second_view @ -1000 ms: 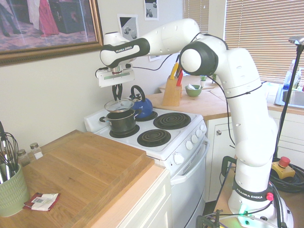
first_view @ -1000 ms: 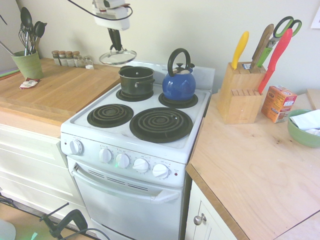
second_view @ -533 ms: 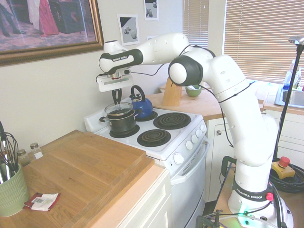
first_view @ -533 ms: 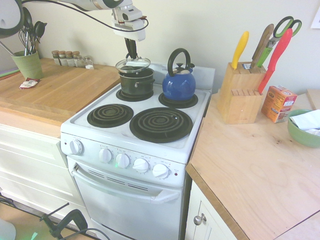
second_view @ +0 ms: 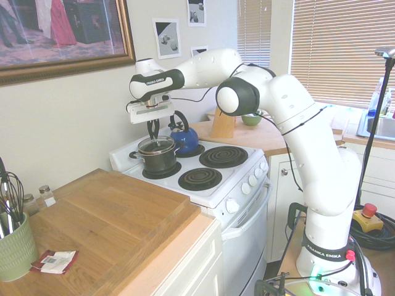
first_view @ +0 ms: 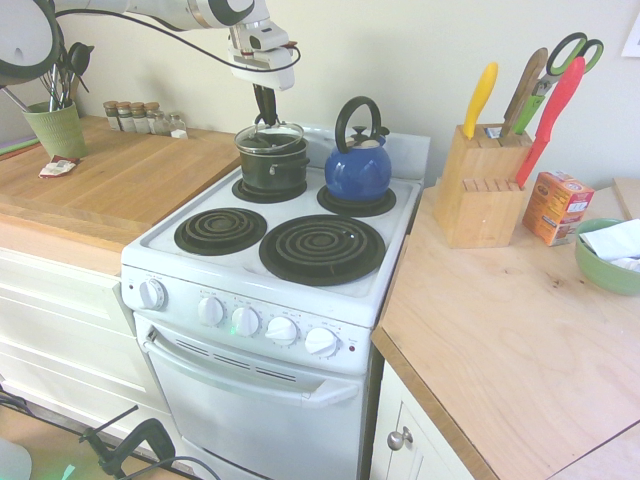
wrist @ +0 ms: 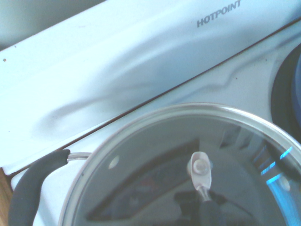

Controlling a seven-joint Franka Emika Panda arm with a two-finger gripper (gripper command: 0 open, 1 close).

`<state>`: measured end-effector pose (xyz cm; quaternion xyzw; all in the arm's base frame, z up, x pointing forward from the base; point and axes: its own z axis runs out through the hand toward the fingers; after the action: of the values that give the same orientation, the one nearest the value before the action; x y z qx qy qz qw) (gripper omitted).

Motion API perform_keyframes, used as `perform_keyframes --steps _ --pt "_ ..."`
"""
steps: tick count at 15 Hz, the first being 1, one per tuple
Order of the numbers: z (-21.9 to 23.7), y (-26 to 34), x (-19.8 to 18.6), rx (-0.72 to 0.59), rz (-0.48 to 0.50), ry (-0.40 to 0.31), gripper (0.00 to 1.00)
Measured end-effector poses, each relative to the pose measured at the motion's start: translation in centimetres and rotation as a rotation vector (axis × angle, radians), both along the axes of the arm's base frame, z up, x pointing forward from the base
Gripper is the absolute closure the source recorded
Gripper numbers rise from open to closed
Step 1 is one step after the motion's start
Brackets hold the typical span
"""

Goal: Cover the lid of the pot

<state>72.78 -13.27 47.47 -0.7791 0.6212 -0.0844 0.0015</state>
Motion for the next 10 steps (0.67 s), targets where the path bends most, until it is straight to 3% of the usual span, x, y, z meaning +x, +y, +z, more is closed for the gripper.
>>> perform_keyframes --steps 10 --pt "1.0 -0.2 0.4 -0.007 -0.001 -0.019 1.00"
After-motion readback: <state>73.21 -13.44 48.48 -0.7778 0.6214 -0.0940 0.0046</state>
